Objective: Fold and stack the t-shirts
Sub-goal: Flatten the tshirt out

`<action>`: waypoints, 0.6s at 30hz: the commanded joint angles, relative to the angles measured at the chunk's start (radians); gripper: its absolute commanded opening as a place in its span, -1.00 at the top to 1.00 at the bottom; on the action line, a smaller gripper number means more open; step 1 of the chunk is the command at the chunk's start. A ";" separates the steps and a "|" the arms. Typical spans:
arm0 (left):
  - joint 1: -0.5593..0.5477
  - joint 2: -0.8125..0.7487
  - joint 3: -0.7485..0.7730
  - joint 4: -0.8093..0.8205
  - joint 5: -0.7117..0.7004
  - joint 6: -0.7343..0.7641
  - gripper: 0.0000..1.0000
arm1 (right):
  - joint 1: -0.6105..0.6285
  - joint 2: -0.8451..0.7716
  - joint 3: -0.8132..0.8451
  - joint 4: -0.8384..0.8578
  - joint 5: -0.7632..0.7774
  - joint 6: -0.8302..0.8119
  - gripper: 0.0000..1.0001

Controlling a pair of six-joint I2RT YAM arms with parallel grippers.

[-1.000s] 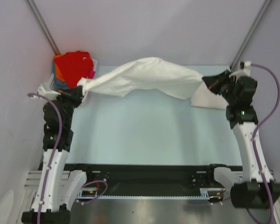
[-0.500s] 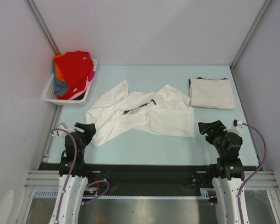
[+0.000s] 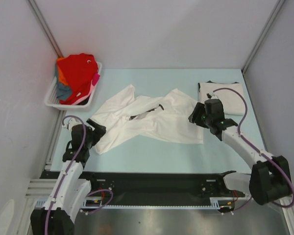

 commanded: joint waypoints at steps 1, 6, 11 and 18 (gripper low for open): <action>0.007 0.005 0.052 0.055 0.008 0.034 -0.77 | 0.002 0.118 0.100 0.055 0.124 -0.038 -0.15; 0.007 -0.062 0.031 0.093 -0.011 0.037 -0.78 | -0.002 0.286 0.224 0.025 0.182 -0.061 0.00; 0.007 -0.110 -0.007 0.151 0.049 0.054 -0.78 | -0.039 0.435 0.313 0.017 0.208 -0.058 0.05; 0.007 -0.169 -0.041 0.188 0.064 0.094 -0.77 | -0.087 0.578 0.393 -0.009 0.245 -0.067 -0.02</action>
